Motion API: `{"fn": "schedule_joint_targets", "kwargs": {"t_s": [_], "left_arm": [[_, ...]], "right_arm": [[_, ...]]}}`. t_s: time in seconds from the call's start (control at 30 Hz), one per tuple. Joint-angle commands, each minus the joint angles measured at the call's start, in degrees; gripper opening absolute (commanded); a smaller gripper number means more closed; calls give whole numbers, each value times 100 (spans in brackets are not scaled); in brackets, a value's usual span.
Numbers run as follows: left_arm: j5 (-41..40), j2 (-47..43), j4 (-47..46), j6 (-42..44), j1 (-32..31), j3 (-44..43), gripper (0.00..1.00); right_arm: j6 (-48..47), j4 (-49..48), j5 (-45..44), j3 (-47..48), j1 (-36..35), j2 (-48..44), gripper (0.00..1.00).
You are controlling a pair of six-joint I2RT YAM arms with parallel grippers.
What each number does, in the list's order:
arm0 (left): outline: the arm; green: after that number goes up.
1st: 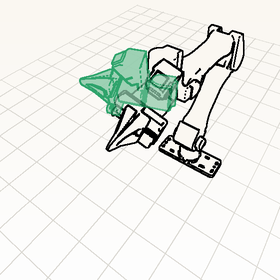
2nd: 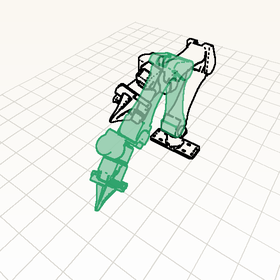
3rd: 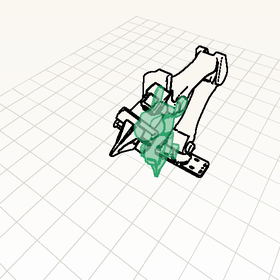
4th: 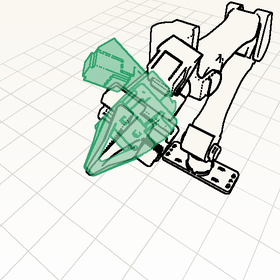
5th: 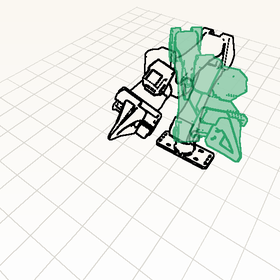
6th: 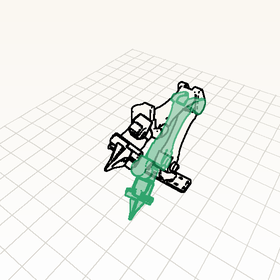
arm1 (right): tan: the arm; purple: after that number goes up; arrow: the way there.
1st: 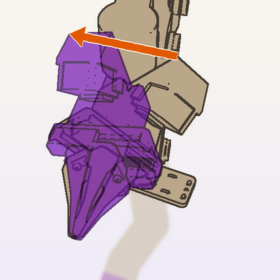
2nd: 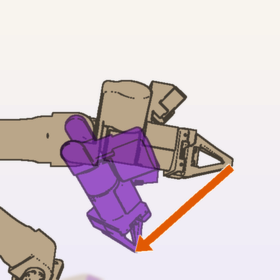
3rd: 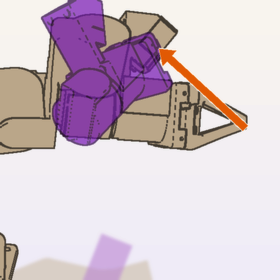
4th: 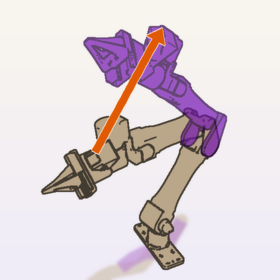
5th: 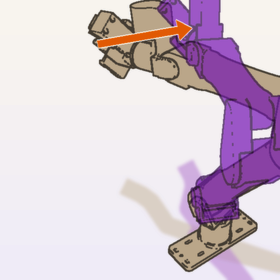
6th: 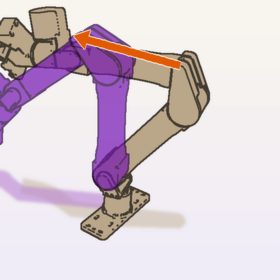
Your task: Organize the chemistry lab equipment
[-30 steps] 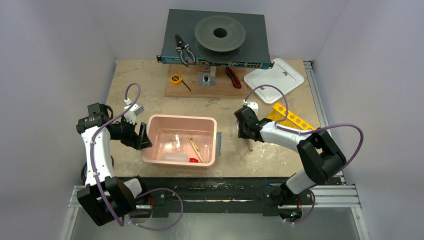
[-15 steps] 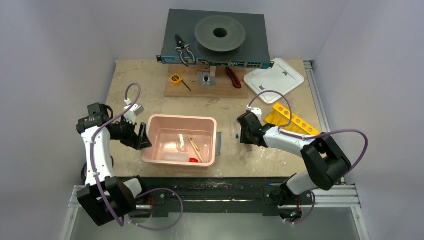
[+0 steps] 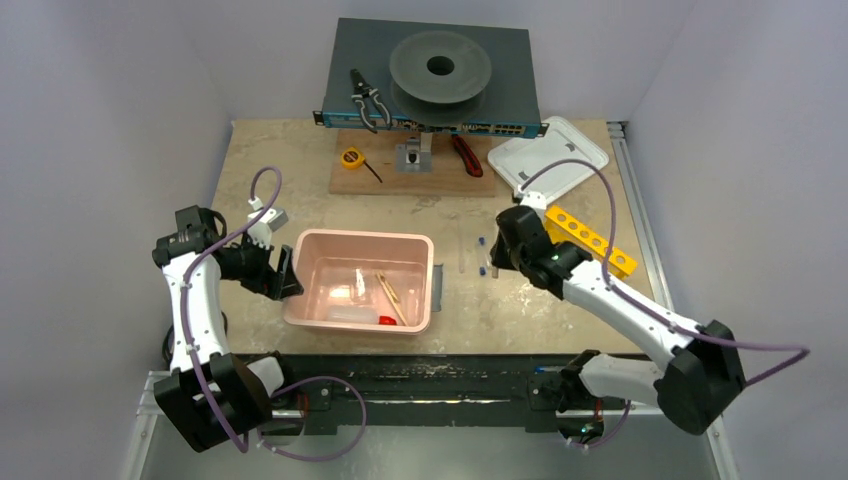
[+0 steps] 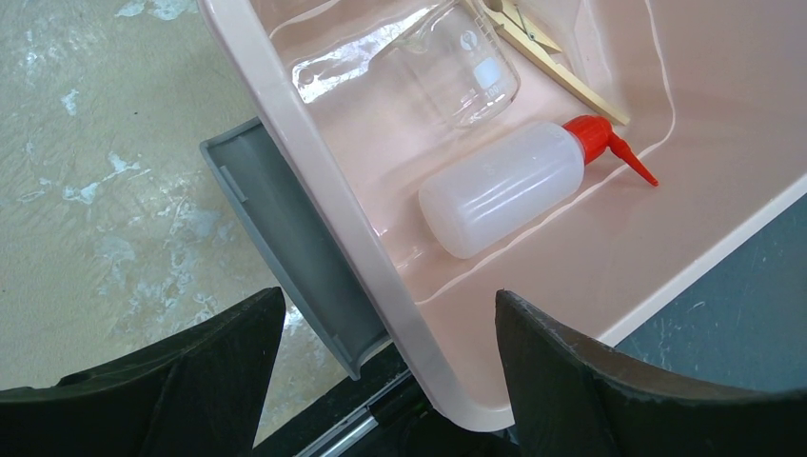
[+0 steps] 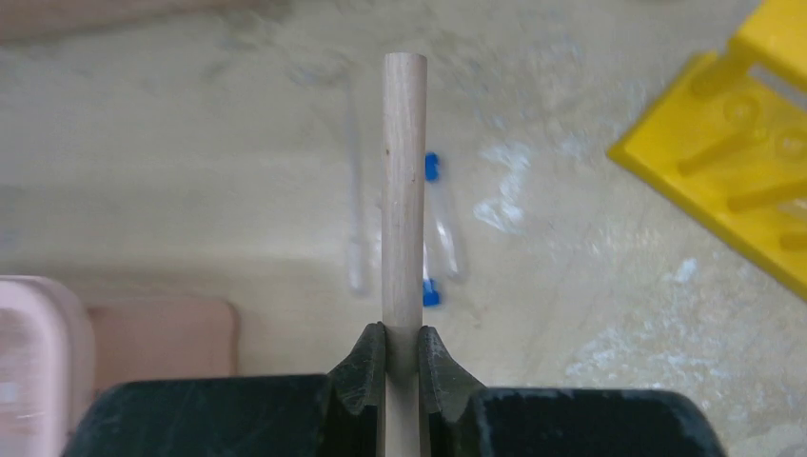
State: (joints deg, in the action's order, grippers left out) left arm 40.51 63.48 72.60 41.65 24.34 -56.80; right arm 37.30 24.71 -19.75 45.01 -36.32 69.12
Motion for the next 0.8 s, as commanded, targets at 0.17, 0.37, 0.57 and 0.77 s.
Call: {"fn": "schedule_joint_targets", "kwargs": {"t_s": [0.17, 0.37, 0.57, 0.77], "left_arm": [[253, -47, 112, 38, -8, -288, 80], [249, -90, 223, 25, -8, -391, 81], [204, -103, 266, -3, 1, -493, 87], [12, -150, -41, -325, 77, -514, 100]], "right_arm": [[-918, -23, 515, 2464, -1404, 73, 0], [-1864, -86, 1018, 3616, -2427, 1536, 0], [-2339, -146, 1292, 3793, -2702, 2376, 0], [-2717, -162, 1475, 3549, -2752, 2784, 2]]}}
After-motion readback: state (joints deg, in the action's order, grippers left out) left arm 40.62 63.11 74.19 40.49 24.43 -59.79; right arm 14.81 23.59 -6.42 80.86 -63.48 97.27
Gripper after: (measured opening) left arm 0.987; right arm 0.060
